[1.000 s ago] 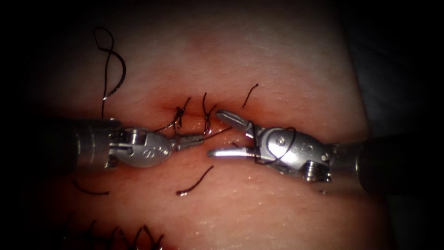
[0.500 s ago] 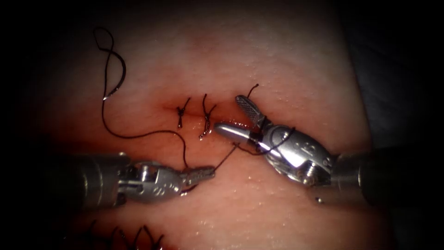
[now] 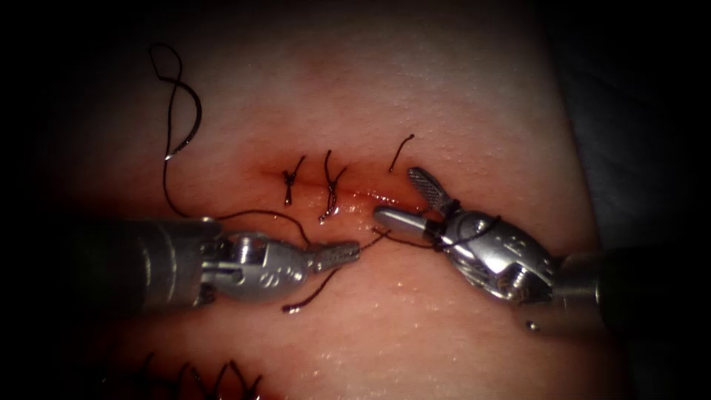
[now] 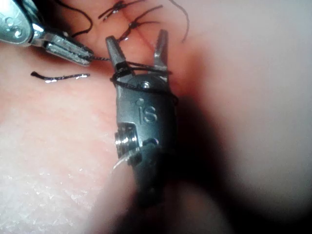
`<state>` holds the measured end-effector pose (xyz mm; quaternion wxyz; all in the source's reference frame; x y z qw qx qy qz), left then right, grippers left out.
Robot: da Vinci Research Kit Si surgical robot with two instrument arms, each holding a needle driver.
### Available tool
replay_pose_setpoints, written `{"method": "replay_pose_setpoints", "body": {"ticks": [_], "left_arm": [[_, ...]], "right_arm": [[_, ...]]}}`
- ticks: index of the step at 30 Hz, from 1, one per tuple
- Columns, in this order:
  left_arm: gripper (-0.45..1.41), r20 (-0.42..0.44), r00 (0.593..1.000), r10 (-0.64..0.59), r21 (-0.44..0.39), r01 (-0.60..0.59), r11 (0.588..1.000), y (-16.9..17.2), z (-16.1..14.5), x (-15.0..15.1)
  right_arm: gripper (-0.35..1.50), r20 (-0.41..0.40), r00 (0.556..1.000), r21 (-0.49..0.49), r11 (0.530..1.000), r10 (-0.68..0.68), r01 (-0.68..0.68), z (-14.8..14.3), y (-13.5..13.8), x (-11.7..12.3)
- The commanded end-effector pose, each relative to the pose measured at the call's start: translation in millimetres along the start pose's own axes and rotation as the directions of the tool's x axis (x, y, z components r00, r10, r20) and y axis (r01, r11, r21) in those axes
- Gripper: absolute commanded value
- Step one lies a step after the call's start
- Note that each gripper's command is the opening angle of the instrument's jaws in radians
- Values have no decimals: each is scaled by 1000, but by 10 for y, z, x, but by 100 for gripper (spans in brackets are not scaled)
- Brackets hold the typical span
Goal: Wound Closure
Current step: Grab the suture tail with the right hand, then tension the knot by pulling the right tool down and the left tool up.
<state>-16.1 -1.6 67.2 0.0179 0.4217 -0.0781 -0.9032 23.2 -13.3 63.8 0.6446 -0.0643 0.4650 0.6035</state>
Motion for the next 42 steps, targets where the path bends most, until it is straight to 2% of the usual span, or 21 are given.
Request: {"method": "replay_pose_setpoints", "body": {"ticks": [1, 10, 18, 20, 21, 22, 26, 30, 37, 42], "left_arm": [[-45, 0, 1000, 1, -3, -1, 1000, -1, 9, 0], [-45, -14, 1000, -12, -2, 12, 1000, -21, 18, -7], [-45, -22, 1000, -12, -2, 11, 1000, -25, 23, -17], [-45, -20, 1000, -11, -1, 11, 1000, -25, 23, -18], [-45, -20, 1000, -11, -1, 11, 1000, -25, 23, -18], [-45, -21, 1000, -11, -2, 11, 1000, -25, 23, -19], [-45, -14, 1000, -13, 0, 13, 1000, -27, 21, -20], [-45, -5, 1000, -22, 5, 22, 1000, -38, 18, -24], [-45, 41, 995, -92, 66, 89, 994, -113, 9, -56], [-45, 84, 991, -107, 93, 99, 991, -162, 24, -80]], "right_arm": [[89, 0, 1000, -13, 1000, 6, -6, 9, 5, -6], [83, -31, 999, -42, 999, 20, -21, 46, 19, 5], [74, -36, 999, -27, 999, 32, -32, 66, 7, 7], [63, -37, 999, -31, 999, 27, -28, 68, 4, 7], [47, -37, 999, -32, 999, 27, -28, 68, 3, 7], [-35, -38, 999, -29, 999, 26, -27, 68, 2, 6], [-35, -13, 1000, -82, 997, 12, -13, 63, 1, 6], [-35, 2, 1000, -90, 996, 8, -8, 59, -3, 3], [-35, 42, 998, -117, 992, 49, -44, 37, -15, -15], [-35, 49, 998, -147, 989, 42, -34, 29, -20, -26]]}}
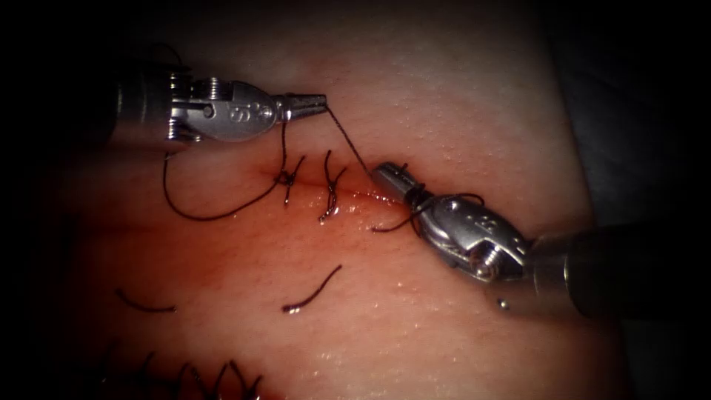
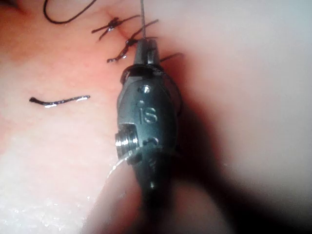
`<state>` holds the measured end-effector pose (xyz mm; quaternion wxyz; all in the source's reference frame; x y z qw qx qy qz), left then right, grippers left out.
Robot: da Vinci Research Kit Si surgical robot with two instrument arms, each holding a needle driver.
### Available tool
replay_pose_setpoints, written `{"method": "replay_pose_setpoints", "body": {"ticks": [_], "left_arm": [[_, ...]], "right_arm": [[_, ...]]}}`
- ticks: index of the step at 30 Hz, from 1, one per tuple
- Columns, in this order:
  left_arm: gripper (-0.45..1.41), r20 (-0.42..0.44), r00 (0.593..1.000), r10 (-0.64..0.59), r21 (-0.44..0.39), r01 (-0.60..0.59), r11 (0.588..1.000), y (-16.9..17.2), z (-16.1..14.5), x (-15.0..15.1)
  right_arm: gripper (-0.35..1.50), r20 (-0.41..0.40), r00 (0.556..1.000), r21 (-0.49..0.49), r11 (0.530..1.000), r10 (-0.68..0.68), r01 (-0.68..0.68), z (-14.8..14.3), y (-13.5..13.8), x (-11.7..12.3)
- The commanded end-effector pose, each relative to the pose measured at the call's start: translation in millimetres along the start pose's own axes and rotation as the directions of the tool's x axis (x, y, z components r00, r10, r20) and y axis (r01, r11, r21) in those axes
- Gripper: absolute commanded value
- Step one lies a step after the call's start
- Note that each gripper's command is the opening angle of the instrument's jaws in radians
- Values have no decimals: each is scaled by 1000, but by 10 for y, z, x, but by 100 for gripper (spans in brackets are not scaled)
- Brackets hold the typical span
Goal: Wound Closure
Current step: Tension the knot by pulling the right tool down and the left tool up.
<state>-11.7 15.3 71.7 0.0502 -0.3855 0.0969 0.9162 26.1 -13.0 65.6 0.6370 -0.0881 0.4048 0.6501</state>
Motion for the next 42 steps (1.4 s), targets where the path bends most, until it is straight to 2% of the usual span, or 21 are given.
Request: {"method": "replay_pose_setpoints", "body": {"ticks": [1, 7, 8, 12, 18, 32, 42], "left_arm": [[-45, 5, 1000, -5, 2, 5, 1000, -11, 18, -3], [-45, 33, 999, -7, 22, 6, 1000, -52, 71, -10], [-45, 38, 999, -9, 32, 8, 999, -63, 93, -11], [-45, 27, 1000, -13, 27, 12, 1000, -83, 139, -16], [-45, 1, 1000, -25, 31, 25, 999, -105, 172, -32], [-45, -29, 999, -35, 56, 36, 998, -144, 203, -56], [-45, -72, 996, -44, 112, 52, 992, -190, 197, -66]], "right_arm": [[-35, 10, 1000, -1, 1000, -5, 5, 1, -6, -14], [-35, 34, 999, -4, 1000, -20, 20, -4, -7, -30], [-35, 42, 999, -6, 1000, -24, 24, -5, -8, -34], [-35, 53, 998, -8, 1000, -28, 28, -10, -11, -38], [-35, 66, 997, -4, 1000, -29, 30, -19, -18, -39], [-35, 81, 996, 12, 1000, -28, 27, -47, -38, -36], [-35, 102, 994, -1, 999, -35, 36, -57, -31, -37]]}}
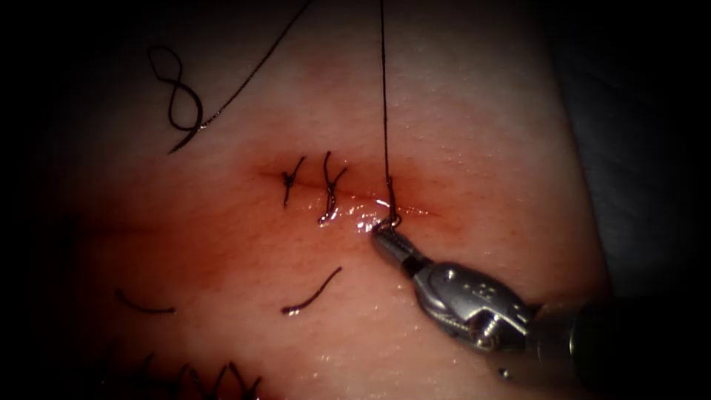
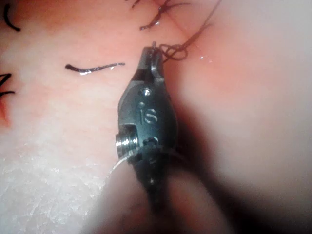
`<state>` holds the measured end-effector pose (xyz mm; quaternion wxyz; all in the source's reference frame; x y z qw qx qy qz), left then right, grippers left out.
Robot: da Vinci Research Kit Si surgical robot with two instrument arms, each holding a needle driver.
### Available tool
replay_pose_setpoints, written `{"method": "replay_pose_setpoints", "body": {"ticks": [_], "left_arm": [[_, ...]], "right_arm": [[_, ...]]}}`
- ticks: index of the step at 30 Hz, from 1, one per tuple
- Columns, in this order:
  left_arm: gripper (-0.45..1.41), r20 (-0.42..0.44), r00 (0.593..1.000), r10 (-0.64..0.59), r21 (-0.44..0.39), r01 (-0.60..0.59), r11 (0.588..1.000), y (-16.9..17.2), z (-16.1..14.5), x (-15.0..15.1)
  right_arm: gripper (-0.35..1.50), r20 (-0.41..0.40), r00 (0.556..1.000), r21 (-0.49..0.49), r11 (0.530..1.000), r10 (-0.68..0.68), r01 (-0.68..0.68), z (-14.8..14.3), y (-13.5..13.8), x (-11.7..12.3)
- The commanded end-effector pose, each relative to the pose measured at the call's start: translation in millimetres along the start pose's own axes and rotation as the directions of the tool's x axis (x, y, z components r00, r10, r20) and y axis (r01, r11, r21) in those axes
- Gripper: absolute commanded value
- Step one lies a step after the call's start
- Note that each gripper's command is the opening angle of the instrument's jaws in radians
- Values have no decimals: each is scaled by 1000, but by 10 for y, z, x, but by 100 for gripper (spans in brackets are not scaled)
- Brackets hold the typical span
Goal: Wound Closure
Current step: Tension the knot by pulling the right tool down and the left tool up.
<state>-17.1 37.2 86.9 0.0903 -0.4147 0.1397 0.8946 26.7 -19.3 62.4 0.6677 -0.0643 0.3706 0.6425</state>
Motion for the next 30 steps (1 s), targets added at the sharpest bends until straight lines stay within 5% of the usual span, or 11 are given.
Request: {"method": "replay_pose_setpoints", "body": {"ticks": [1, 30], "left_arm": [[-45, -5, 1000, 2, 7, -2, 1000, -8, 6, 0], [-45, -20, 1000, -22, 90, 24, 996, -55, 34, 2]], "right_arm": [[-35, 7, 1000, -1, 1000, 1, 0, 2, -4, -8], [-35, 8, 1000, 32, 999, -5, 5, -3, -32, -22]]}}
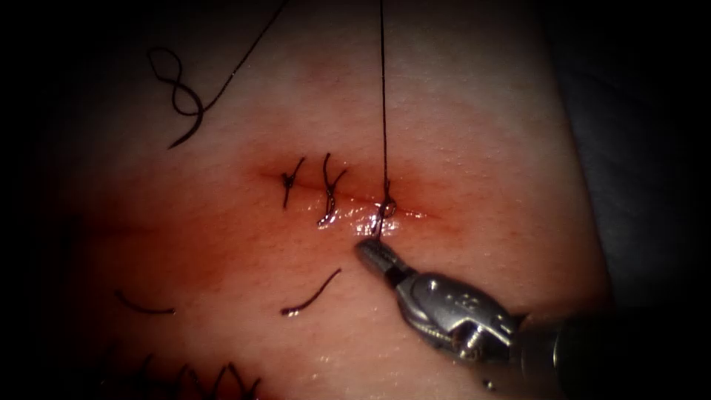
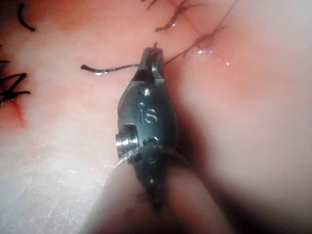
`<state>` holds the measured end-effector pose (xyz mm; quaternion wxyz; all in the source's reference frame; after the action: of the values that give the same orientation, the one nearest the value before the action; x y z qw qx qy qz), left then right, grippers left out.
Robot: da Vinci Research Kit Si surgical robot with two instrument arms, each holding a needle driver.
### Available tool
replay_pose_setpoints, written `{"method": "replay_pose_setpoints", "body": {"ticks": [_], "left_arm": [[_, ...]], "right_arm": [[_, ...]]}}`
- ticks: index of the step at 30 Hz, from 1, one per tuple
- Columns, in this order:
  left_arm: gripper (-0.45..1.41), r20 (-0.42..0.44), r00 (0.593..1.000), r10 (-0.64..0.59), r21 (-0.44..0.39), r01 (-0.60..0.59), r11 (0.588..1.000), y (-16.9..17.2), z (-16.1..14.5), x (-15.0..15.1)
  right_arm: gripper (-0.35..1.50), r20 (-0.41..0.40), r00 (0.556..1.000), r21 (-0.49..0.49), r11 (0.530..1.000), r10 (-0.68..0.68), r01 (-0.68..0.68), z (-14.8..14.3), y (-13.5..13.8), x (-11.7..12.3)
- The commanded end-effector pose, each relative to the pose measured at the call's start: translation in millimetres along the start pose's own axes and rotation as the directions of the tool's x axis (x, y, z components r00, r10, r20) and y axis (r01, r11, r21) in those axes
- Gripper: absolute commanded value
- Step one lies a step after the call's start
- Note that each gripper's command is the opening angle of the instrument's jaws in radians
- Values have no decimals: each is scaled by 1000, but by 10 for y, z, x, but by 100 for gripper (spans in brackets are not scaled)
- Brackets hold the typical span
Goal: Wound Closure
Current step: Tension the knot by pulling the right tool down and the left tool up.
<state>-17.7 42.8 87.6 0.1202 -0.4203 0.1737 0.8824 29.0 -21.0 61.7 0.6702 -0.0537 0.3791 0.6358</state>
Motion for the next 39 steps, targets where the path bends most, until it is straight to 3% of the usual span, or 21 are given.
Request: {"method": "replay_pose_setpoints", "body": {"ticks": [1, 11, 24, 39], "left_arm": [[-45, -2, 1000, 5, 4, -5, 1000, -5, 11, 1], [-45, -4, 1000, 2, 13, -2, 1000, -5, 21, 3], [-45, 1, 1000, -3, 27, 3, 1000, -10, 37, 2], [-45, -16, 1000, 1, 26, -1, 1000, -8, 38, 3]], "right_arm": [[-35, 10, 1000, 3, 1000, -5, 5, 0, -6, -15], [-35, 39, 999, 25, 999, -32, 31, -25, -27, -46], [-35, 80, 995, 59, 997, -58, 53, -29, -53, -73], [-35, 70, 996, 92, 994, -58, 51, -36, -57, -70]]}}
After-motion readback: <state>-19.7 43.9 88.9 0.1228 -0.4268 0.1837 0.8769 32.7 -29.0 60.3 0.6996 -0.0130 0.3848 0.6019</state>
